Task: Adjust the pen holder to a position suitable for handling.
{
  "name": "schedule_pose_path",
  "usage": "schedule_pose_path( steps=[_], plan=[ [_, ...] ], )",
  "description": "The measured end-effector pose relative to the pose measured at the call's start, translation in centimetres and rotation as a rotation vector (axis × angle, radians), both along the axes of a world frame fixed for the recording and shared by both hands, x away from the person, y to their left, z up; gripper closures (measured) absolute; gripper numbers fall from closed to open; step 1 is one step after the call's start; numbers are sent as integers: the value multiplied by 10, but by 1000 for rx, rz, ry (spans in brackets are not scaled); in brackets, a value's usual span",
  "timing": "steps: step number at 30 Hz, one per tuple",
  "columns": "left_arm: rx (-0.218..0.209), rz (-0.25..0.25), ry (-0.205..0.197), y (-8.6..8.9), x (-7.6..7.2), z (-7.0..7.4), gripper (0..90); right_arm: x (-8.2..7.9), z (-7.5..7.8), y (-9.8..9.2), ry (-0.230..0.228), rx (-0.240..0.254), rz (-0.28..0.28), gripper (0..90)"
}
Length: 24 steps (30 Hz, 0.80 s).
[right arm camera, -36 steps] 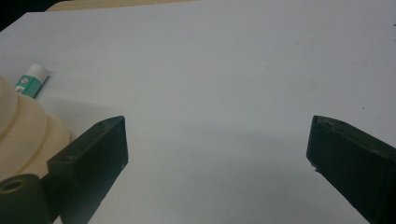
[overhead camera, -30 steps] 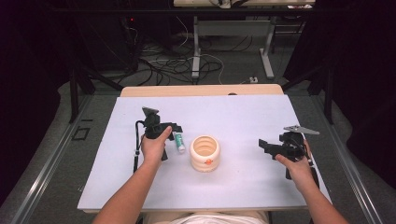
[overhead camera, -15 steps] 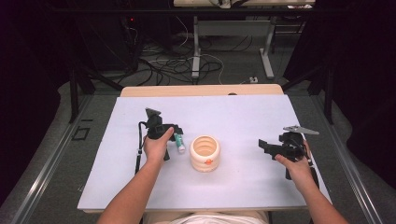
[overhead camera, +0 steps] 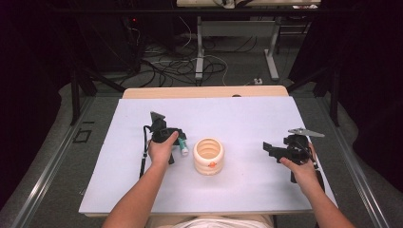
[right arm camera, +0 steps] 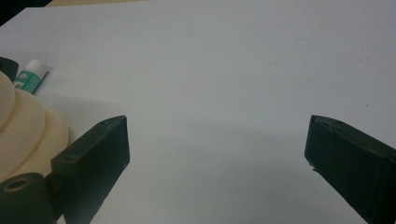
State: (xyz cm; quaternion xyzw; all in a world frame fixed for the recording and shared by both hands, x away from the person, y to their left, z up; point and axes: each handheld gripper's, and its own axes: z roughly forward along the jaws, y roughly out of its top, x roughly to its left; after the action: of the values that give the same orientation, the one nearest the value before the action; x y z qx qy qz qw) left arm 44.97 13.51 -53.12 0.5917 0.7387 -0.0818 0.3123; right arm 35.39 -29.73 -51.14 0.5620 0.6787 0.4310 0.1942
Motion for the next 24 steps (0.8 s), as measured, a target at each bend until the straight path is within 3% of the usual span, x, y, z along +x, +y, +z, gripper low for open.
schedule_pose_path(
  steps=[11, 24],
  plan=[
    [-4, -4, 21, -1, 3, -8, 529, 0, -1, 1, 4, 3, 3, 63],
    [-12, 33, 44, -1, 6, -11, 608, 1, -2, 1, 10, 5, 2, 65]
  ],
)
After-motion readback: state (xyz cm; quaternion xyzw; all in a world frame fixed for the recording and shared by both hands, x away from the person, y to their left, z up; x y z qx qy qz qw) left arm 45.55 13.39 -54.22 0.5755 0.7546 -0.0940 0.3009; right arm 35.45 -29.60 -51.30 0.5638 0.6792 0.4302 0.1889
